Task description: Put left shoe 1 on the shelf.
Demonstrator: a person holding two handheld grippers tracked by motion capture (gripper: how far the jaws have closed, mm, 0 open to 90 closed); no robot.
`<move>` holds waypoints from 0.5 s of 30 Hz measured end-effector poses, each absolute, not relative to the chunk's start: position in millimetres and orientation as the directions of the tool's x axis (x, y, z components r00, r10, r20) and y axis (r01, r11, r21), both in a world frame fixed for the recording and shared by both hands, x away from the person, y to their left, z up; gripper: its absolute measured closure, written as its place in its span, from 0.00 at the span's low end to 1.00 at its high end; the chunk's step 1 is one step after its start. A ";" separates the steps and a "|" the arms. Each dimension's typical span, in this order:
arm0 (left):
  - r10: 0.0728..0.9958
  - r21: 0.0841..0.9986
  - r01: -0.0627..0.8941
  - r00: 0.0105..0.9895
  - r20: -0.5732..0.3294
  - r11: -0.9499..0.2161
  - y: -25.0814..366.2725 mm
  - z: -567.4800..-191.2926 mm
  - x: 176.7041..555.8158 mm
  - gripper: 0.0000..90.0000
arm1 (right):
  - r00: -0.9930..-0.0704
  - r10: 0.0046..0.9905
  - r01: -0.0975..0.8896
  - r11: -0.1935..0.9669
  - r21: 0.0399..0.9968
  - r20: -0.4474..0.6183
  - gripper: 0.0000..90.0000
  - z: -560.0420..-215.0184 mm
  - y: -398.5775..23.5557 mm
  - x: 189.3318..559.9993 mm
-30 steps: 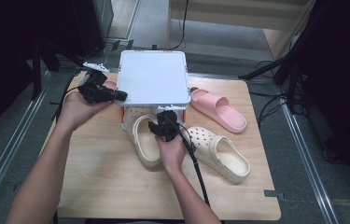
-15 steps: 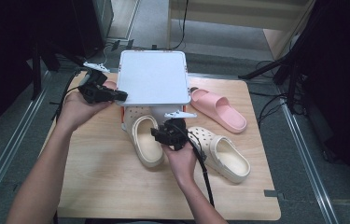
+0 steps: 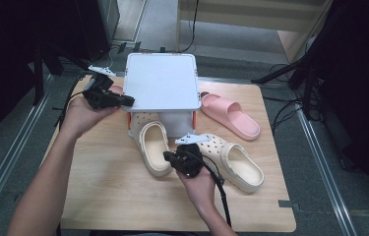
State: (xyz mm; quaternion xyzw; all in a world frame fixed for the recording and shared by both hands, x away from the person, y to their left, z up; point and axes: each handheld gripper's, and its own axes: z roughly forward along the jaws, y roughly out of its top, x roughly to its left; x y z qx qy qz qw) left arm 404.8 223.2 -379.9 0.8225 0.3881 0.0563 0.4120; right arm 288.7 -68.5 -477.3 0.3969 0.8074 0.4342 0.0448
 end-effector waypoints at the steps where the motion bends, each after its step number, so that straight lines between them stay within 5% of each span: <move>1: 0.686 0.721 0.594 0.691 -0.228 -0.358 223.2 -379.8 404.6 0.92 | -0.690 0.669 0.597 0.310 0.740 0.277 1.00 -478.2 -68.3 286.5; 15: 0.687 0.724 0.587 0.693 -0.219 -0.362 222.7 -379.9 404.2 0.93 | -0.786 0.604 0.477 0.459 0.750 0.131 1.00 -498.9 -68.2 251.3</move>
